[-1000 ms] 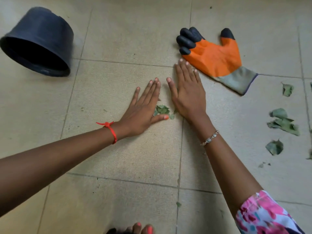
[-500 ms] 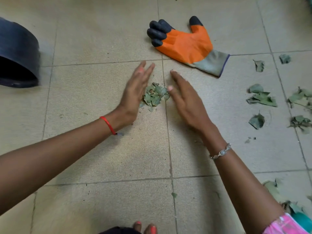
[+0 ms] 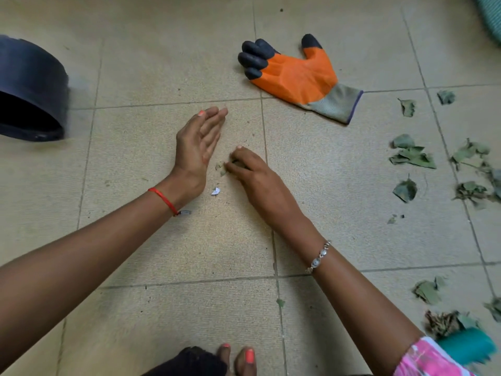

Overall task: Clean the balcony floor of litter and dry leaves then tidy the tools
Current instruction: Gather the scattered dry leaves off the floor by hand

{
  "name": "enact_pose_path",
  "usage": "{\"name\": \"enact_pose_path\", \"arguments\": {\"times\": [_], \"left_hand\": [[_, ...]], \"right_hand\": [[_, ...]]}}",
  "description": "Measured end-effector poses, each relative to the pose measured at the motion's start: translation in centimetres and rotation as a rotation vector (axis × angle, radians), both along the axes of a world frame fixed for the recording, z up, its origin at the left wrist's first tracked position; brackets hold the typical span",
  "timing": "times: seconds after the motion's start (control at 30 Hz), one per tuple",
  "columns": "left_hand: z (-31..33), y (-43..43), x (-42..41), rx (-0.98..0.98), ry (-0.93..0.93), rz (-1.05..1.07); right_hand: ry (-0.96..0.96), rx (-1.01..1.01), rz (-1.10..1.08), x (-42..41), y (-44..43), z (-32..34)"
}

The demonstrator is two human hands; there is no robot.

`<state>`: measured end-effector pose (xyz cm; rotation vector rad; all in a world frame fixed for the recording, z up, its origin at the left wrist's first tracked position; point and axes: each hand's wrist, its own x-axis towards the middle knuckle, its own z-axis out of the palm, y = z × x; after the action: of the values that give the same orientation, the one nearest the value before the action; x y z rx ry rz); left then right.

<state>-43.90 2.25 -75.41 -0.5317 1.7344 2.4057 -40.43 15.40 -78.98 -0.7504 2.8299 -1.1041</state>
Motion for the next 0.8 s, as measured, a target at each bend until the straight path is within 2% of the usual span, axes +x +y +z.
{"name": "enact_pose_path", "arguments": {"times": [0.07,0.17,0.23,0.3,0.37,0.43,0.47,0.57,0.7,0.8], "left_hand": [[-0.1,0.0,0.6,0.055,-0.019,0.004],[-0.1,0.0,1.3,0.158,-0.052,0.028],[0.0,-0.1,1.7,0.233,-0.078,0.068],[0.2,-0.1,2.2,0.328,-0.12,0.114],[0.5,0.1,2.7,0.435,-0.167,0.145],[0.8,0.2,3.2,0.535,-0.213,0.133],[0.9,0.3,3.4,0.576,-0.234,0.113],[1.0,0.7,4.2,0.669,-0.277,0.07],[0.8,1.0,5.3,0.693,-0.238,0.071],[1.2,0.7,5.8,0.646,-0.224,0.09]], "right_hand": [[-0.004,-0.007,-0.025,0.6,1.0,0.6],[0.104,-0.008,-0.116,1.4,1.9,0.7],[0.074,-0.096,-0.257,0.9,2.3,0.7],[-0.016,-0.305,-0.467,0.1,2.2,1.1],[-0.286,-0.676,-0.683,-0.2,1.5,2.5],[-0.528,-0.921,-0.665,0.5,-0.3,4.0],[-0.51,-0.898,-0.627,1.1,-1.3,4.5],[-0.308,-0.641,-0.402,3.4,-4.1,5.0],[-0.18,-0.349,-0.182,4.8,-5.6,4.2],[-0.158,-0.305,-0.084,4.8,-5.6,5.1]]}}
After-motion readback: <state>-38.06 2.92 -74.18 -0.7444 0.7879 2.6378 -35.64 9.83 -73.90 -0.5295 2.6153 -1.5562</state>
